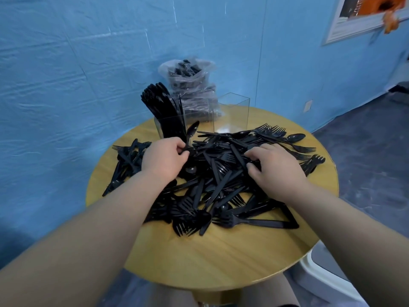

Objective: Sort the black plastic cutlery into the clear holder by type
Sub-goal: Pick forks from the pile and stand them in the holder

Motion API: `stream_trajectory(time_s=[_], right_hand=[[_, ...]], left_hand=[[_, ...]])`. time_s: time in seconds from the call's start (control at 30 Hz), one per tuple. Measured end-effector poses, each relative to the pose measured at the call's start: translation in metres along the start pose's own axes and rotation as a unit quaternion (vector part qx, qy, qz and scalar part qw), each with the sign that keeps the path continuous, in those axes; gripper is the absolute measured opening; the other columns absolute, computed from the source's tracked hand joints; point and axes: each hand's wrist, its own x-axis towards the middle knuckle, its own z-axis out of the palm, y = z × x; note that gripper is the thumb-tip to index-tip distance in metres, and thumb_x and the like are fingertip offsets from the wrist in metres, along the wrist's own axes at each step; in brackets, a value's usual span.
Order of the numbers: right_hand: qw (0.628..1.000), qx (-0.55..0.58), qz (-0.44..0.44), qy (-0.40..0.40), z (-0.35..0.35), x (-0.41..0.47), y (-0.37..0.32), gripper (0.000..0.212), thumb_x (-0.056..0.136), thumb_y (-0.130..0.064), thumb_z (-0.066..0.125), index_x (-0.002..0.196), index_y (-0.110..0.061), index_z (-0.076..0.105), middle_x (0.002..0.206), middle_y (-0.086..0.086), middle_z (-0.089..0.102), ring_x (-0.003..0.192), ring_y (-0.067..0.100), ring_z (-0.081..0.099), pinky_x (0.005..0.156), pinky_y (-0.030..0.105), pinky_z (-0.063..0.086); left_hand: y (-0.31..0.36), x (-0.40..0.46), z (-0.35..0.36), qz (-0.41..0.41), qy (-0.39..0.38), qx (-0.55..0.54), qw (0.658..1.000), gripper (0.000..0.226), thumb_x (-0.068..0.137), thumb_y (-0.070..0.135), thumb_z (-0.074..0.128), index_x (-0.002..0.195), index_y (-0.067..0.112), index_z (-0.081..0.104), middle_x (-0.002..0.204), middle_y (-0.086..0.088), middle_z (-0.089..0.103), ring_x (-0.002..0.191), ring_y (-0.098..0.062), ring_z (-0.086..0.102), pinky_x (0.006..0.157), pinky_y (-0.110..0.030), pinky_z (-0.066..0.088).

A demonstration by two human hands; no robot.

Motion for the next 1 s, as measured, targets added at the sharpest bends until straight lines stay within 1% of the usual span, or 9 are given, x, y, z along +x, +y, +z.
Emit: stream_trajectory(time_s=[0.1,0.27,0.37,0.47,0.53,0.7,0.83,0.93,1.0], right_hand=[[1.0,0.007,-0.002,-0.003,0.002,0.005,0.002,0.034,0.094,-0.031,0.049,0.126,-0.022,0.058,0.117,-0.003,0.06,0.113,0.019,0.046,0.091,0.031,0.041],[0.999,-0.022,-0.013,-0.019,0.007,0.013,0.001,0.04,0.092,-0.042,0.049,0.128,-0.027,0.055,0.123,-0.005,0.055,0.117,0.02,0.037,0.094,0.029,0.036],[0.999,-0.029,-0.022,-0.033,0.01,0.019,-0.002,0.044,0.09,-0.048,0.051,0.129,-0.029,0.054,0.123,-0.005,0.054,0.118,0.019,0.036,0.094,0.029,0.035],[0.998,-0.033,-0.033,-0.042,0.013,0.025,-0.006,0.047,0.088,-0.05,0.053,0.13,-0.029,0.053,0.118,-0.007,0.056,0.116,0.019,0.037,0.093,0.029,0.038],[0.997,-0.037,-0.042,-0.048,0.014,0.03,-0.009,0.046,0.088,-0.048,0.054,0.129,-0.028,0.053,0.114,-0.007,0.058,0.112,0.019,0.04,0.091,0.031,0.041],[0.999,-0.016,-0.026,-0.018,0.01,0.039,-0.01,0.035,0.09,-0.039,0.057,0.122,-0.023,0.057,0.103,-0.004,0.064,0.099,0.02,0.056,0.079,0.033,0.048],[1.0,0.013,0.009,0.019,0.007,0.038,-0.004,0.021,0.09,-0.033,0.059,0.106,-0.02,0.06,0.089,-0.005,0.067,0.086,0.022,0.061,0.073,0.034,0.05],[0.999,0.014,0.027,0.027,0.007,0.036,-0.001,0.014,0.09,-0.03,0.058,0.098,-0.019,0.059,0.086,-0.002,0.068,0.083,0.025,0.061,0.07,0.036,0.052],[0.999,0.022,0.033,0.03,0.008,0.036,-0.001,0.012,0.091,-0.028,0.058,0.097,-0.018,0.059,0.086,0.0,0.068,0.082,0.026,0.061,0.07,0.038,0.053]], left_hand=[[-0.013,0.009,-0.004,-0.046,0.013,-0.033,0.998,0.023,0.09,0.03,0.063,0.111,0.02,0.066,0.093,0.008,0.066,0.09,-0.015,0.061,0.082,-0.03,0.049],[-0.03,0.013,-0.004,-0.06,0.026,-0.028,0.997,0.035,0.09,0.028,0.062,0.124,0.02,0.059,0.112,0.004,0.066,0.098,-0.017,0.06,0.082,-0.029,0.045],[-0.025,0.009,-0.003,0.005,0.037,-0.017,0.999,0.039,0.089,0.032,0.062,0.126,0.026,0.056,0.125,0.005,0.058,0.11,-0.017,0.055,0.092,-0.035,0.045],[-0.013,0.005,0.001,0.112,-0.023,0.001,0.993,0.038,0.087,0.038,0.062,0.124,0.031,0.058,0.131,0.008,0.051,0.123,-0.016,0.041,0.103,-0.037,0.034],[-0.009,0.006,0.007,0.137,-0.062,0.031,0.988,0.04,0.086,0.041,0.062,0.125,0.034,0.057,0.134,0.01,0.048,0.127,-0.016,0.035,0.106,-0.039,0.03],[-0.009,0.017,0.009,0.097,-0.024,0.063,0.993,0.022,0.088,0.042,0.062,0.104,0.028,0.068,0.123,0.006,0.058,0.121,-0.022,0.042,0.099,-0.041,0.038],[-0.022,0.021,0.002,0.023,0.019,0.069,0.997,0.017,0.09,0.039,0.061,0.088,0.024,0.068,0.105,0.002,0.063,0.109,-0.025,0.05,0.089,-0.041,0.046],[-0.029,0.02,0.002,-0.009,0.031,0.059,0.998,0.015,0.089,0.034,0.062,0.098,0.022,0.066,0.109,0.0,0.063,0.11,-0.025,0.051,0.087,-0.042,0.047],[-0.026,0.017,0.003,0.014,0.043,0.035,0.998,0.019,0.09,0.029,0.062,0.108,0.023,0.062,0.119,0.001,0.058,0.115,-0.023,0.048,0.093,-0.039,0.043]])
